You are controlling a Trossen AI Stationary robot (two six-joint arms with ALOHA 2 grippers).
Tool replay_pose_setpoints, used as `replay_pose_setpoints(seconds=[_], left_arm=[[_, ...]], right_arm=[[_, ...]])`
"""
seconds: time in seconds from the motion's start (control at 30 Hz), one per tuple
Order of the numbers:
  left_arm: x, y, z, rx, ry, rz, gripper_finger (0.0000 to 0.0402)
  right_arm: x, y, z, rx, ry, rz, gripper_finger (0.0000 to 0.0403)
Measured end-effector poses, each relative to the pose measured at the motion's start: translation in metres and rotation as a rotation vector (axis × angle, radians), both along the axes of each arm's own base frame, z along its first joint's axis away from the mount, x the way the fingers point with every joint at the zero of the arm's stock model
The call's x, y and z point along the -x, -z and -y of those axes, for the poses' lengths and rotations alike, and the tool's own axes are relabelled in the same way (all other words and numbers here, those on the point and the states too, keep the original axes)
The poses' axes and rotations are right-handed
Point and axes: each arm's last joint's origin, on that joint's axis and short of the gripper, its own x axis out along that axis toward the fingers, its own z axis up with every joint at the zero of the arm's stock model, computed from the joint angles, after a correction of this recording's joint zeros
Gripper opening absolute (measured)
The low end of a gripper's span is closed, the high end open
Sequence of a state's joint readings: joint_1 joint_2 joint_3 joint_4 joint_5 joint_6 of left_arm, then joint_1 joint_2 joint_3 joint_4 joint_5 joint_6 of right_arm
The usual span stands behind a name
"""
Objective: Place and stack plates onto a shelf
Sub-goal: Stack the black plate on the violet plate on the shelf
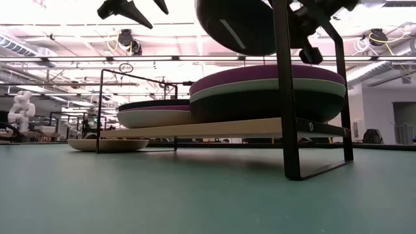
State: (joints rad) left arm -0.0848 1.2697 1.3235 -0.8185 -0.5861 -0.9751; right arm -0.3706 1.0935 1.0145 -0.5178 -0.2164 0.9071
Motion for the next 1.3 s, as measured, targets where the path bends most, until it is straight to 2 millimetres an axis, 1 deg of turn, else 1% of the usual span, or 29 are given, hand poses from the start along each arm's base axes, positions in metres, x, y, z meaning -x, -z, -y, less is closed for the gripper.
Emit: replay_pose_setpoints(seconds=[0.17, 0.33, 0.5, 0.7, 0.87, 1.0, 1.3], left_arm=[[-0.001, 0.001, -0.01, 0.017, 0.033, -0.027, 0.0246], [-0.001, 0.001, -0.02, 0.014, 0.068, -0.053, 0.0246], [-0.001, 0.001, -0.031, 0.019, 0.102, -0.076, 0.0246], [0.001, 0.001, -0.041, 0.026, 0.092, -0.082, 0.0246], [0.002, 0.001, -0.045, 0.004, 0.102, -0.096, 0.0246], [0.002, 0.001, -0.045, -0.014, 0.119, -0.11, 0.0246], [0.002, 0.001, -0.045, -0.02, 0.124, -0.115, 0.0246]], right_arm=[[0.0, 0.005, -0.011, 0.024, -0.042, -0.075, 0.0], [-0.004, 0.016, -0.019, 0.023, -0.111, -0.168, 0.0], [-0.019, 0.029, -0.027, 0.019, -0.172, -0.212, 0.0], [-0.034, 0.043, -0.04, 0.004, -0.234, -0.263, 0.0], [-0.043, 0.053, -0.048, -0.015, -0.255, -0.298, 0.0], [-0.046, 0.058, -0.052, -0.018, -0.277, -0.319, 0.0], [-0.04, 0.062, -0.057, -0.031, -0.298, -0.392, 0.0]])
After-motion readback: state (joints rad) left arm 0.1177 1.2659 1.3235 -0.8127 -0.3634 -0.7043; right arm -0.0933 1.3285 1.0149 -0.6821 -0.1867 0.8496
